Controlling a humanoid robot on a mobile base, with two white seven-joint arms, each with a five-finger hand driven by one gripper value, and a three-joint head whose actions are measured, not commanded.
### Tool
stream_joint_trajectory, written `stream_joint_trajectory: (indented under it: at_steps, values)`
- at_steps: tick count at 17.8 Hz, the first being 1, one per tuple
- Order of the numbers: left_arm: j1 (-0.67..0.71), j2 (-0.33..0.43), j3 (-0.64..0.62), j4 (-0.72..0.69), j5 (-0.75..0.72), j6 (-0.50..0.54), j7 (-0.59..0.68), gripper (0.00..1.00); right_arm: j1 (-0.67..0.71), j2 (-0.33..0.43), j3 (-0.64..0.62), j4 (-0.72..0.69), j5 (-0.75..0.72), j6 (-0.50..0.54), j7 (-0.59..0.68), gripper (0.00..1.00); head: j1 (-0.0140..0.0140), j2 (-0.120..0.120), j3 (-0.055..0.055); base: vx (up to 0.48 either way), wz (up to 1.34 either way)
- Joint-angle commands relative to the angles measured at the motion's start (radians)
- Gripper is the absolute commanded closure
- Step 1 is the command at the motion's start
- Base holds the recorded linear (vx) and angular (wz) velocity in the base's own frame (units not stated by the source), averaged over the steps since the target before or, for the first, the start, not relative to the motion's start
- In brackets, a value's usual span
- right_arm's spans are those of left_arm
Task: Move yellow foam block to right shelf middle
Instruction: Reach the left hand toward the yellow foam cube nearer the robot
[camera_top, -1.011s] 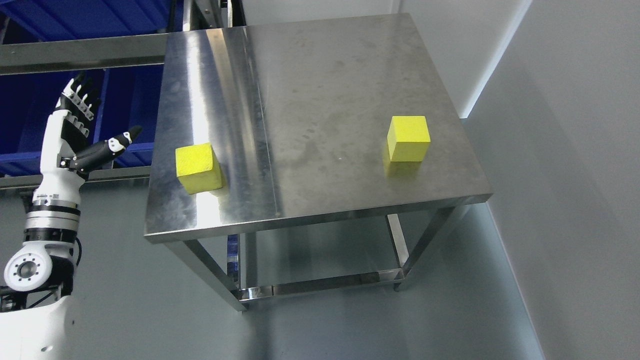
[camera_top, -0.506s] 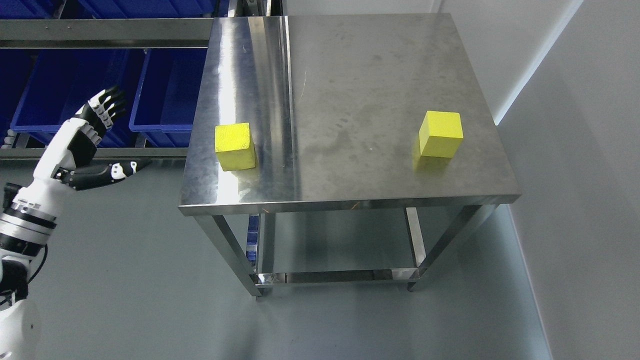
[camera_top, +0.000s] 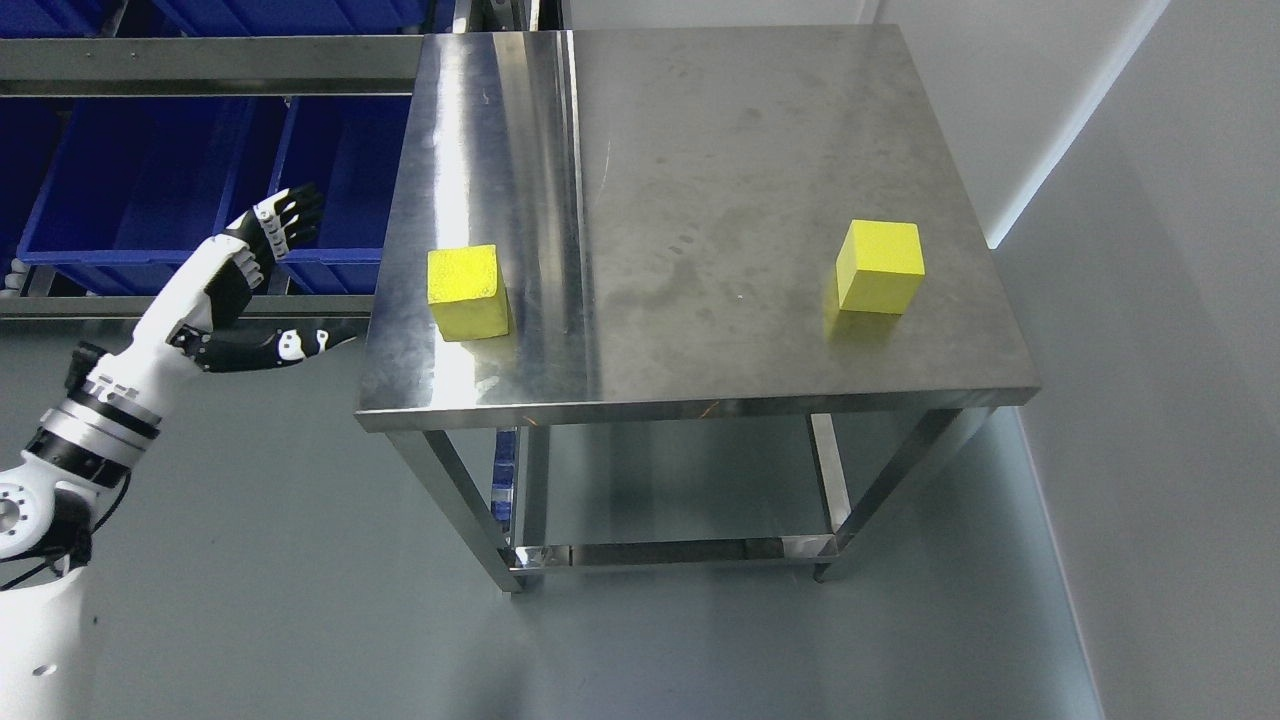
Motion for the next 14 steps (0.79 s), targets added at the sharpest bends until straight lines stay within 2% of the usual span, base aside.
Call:
stream_joint_trajectory:
  at_steps: [1, 7, 14]
  values:
    - [-0.114, -0.014, -0.189, 0.164, -0.025, 0.01, -0.002, 0.03, -0.002, -0.017, 0.0, -0.017, 0.0, 0.001, 0.0, 0.0, 0.0, 0.0, 0.0, 0.001, 0.02]
    - [-0.143, -0.065, -0.292, 0.187, -0.025, 0.036, -0.016, 0.03, -0.001, -0.017, 0.0, -0.017, 0.0, 0.001, 0.0, 0.0, 0.0, 0.0, 0.0, 0.003, 0.01]
    - [-0.237, -0.106, -0.305, 0.35, -0.066, 0.044, -0.028, 0.05, -0.001, -0.017, 0.0, -0.017, 0.0, 0.001, 0.0, 0.0, 0.0, 0.0, 0.0, 0.0, 0.0]
